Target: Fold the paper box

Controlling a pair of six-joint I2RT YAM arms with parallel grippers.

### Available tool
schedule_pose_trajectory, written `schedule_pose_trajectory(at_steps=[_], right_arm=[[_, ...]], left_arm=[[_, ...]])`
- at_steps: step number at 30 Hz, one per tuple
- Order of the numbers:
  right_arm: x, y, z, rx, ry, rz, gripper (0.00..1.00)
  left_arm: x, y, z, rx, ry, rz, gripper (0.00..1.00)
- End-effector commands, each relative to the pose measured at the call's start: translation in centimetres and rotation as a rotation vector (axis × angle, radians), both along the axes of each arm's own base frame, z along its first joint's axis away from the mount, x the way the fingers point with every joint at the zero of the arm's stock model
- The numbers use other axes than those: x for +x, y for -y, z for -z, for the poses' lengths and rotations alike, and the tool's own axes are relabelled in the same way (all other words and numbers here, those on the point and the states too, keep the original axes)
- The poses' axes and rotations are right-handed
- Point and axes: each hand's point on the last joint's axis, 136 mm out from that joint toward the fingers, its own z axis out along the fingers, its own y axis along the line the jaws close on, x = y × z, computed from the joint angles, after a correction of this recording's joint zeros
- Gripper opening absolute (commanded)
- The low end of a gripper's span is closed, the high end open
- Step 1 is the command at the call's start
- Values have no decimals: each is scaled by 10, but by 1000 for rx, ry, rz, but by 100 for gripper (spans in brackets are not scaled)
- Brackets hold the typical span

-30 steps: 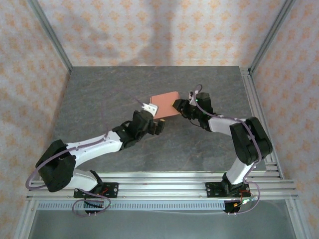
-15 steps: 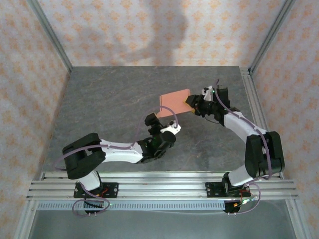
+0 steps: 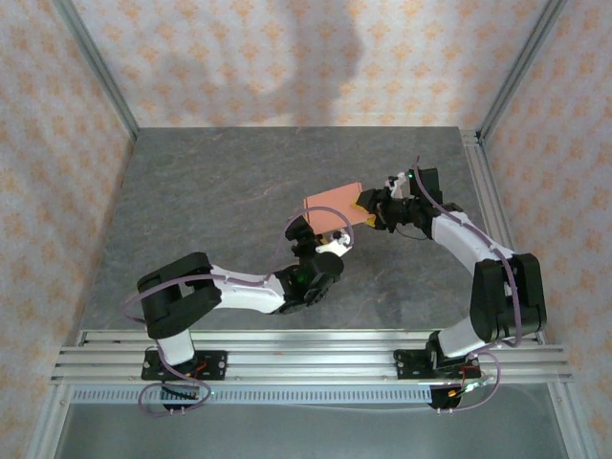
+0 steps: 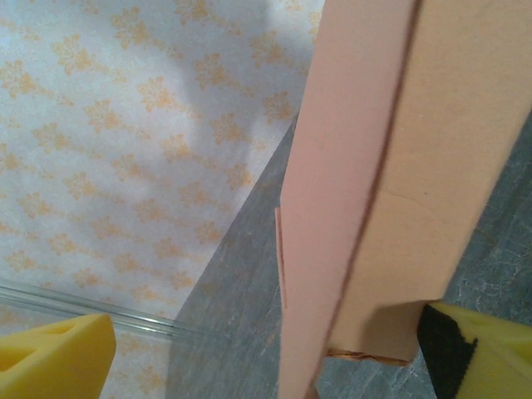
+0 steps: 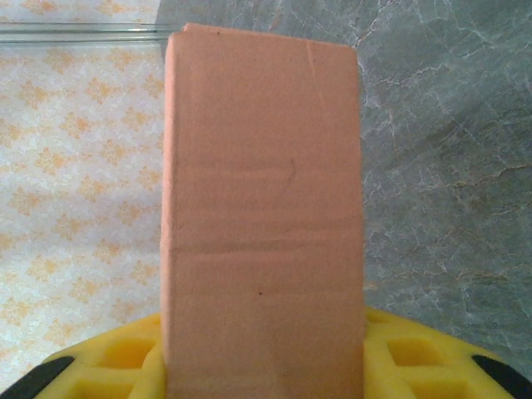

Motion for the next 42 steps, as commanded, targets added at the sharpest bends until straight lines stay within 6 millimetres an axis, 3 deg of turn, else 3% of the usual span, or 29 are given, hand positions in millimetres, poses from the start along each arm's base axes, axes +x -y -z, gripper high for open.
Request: schedule_pose_trajectory(at_steps=[1, 5, 15, 19, 26, 35, 42], right_arm=[[-11, -7, -13, 83, -29, -34, 24], [-14, -8, -13, 89, -44, -33, 23], [-16, -11, -15, 139, -69, -38, 22], [-15, -12, -15, 139, -62, -47, 21], [-13, -12, -13, 126, -36, -56, 34], [-6, -14, -18, 166, 17, -44, 43], [-4, -13, -19, 151, 33, -40, 50]], left_arm=[[3, -1, -4, -38, 21, -45, 91], [5, -3, -3, -37, 26, -62, 80], [10, -6, -1, -59, 18, -73, 67], [8, -6, -7, -90, 10, -67, 53], [6, -9, -7, -107, -9, -82, 39], [2, -12, -9, -165, -44, -72, 26], [1, -12, -5, -159, -62, -71, 26]])
